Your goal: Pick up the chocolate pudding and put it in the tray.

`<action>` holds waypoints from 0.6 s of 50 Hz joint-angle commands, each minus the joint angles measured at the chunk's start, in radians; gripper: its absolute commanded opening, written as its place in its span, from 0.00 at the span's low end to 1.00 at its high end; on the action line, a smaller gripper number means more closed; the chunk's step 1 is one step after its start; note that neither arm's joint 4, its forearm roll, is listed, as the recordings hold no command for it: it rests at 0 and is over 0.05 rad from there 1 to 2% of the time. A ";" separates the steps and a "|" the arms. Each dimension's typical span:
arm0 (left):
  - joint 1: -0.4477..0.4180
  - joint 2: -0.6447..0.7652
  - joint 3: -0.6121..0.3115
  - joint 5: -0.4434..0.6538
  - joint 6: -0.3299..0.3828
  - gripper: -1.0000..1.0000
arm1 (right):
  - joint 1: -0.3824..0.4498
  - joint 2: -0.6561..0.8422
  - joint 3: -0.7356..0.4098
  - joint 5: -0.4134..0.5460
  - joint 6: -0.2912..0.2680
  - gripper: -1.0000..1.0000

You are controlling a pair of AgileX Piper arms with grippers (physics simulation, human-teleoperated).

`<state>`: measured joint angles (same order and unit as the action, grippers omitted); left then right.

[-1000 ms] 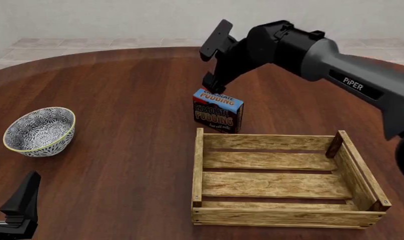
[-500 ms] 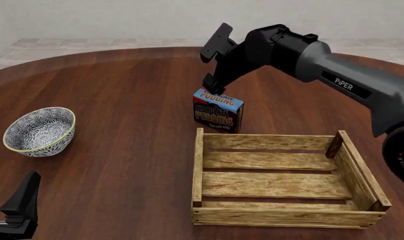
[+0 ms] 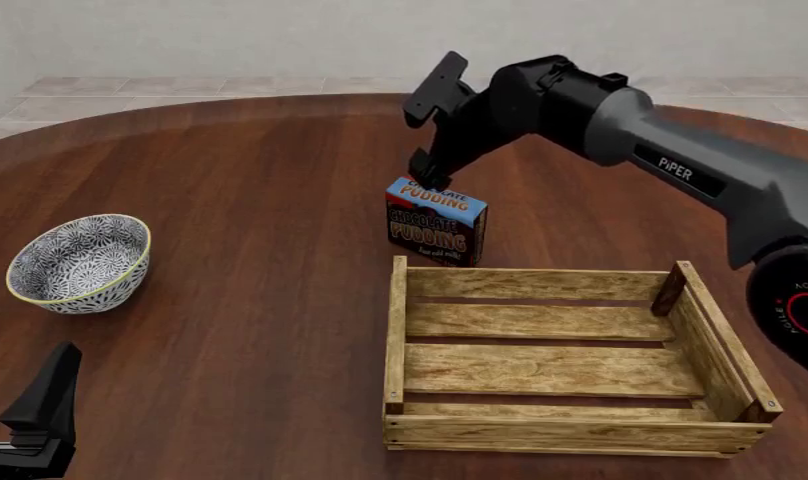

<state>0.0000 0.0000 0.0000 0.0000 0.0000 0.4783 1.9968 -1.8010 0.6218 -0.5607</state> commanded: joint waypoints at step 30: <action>0.000 0.000 0.000 0.000 0.000 1.00 | -0.004 0.029 0.013 -0.030 0.030 1.00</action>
<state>0.0000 0.0000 0.0000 0.0000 0.0000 0.4757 2.0201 -1.7940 0.5999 -0.5376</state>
